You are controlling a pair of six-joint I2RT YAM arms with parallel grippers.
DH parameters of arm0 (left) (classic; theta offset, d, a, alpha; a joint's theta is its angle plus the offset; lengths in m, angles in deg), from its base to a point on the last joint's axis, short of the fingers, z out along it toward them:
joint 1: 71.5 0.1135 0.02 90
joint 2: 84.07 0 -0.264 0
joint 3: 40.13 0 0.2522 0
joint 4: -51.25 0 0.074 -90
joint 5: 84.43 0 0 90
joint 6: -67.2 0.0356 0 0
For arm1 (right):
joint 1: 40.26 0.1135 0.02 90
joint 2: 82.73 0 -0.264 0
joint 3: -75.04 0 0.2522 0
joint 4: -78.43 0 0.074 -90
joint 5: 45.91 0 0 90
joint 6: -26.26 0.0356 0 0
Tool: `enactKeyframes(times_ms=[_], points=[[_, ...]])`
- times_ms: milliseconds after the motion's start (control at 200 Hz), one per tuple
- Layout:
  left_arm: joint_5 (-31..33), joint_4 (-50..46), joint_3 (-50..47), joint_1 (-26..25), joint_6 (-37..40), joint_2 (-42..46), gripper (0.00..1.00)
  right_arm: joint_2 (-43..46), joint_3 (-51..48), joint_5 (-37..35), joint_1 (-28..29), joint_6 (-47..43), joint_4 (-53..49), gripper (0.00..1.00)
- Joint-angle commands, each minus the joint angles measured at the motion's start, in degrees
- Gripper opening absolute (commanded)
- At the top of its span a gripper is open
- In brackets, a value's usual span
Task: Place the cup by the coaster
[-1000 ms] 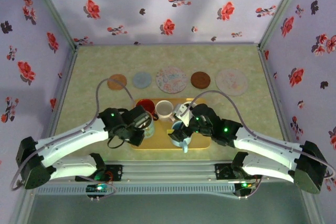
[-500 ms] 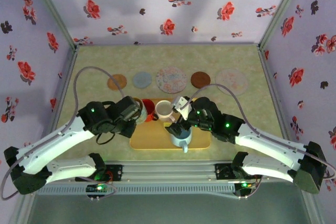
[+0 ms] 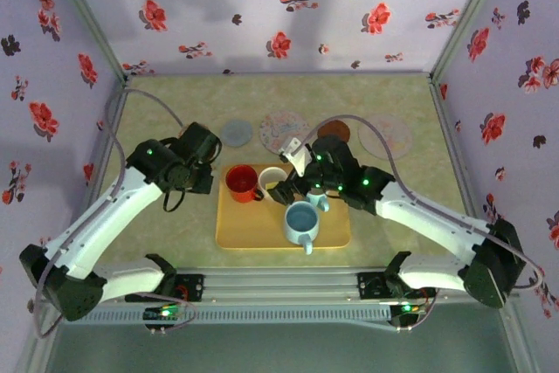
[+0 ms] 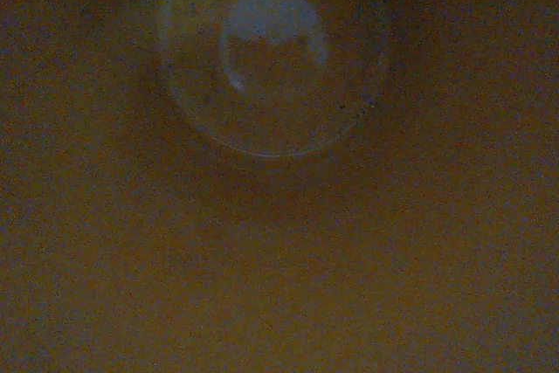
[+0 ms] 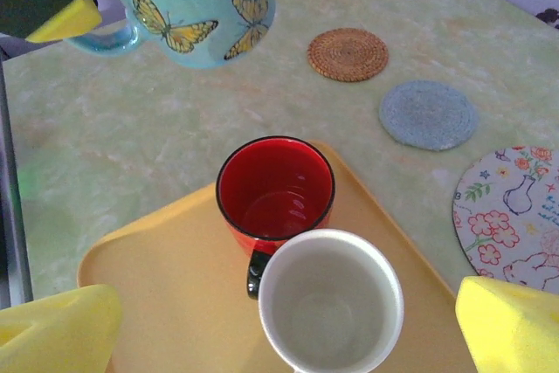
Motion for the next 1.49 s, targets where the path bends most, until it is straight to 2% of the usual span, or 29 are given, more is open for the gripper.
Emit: enactKeyframes(times_ms=[0,300,605,1020,1490], points=[[0.20,6.86,1.80,4.29,5.78,-0.08,0.00,-3.03,4.21,2.97,-1.20,1.75,-1.05,0.99],[-6.10,17.14,0.74,15.34,13.56,-6.82,0.00,-10.96,9.16,-1.73,-2.00,4.40,2.35,0.99],[-11.46,22.49,4.38,22.94,19.40,-16.02,0.00,-15.90,12.36,-2.08,-2.96,6.33,3.96,0.99],[-14.59,30.54,5.93,28.08,22.18,-25.60,0.00,-20.69,15.46,-1.98,-4.03,9.01,4.74,0.99],[-10.20,34.86,7.96,29.50,24.33,-33.29,0.00,-22.72,16.27,-1.49,-4.58,9.84,4.42,0.99]])
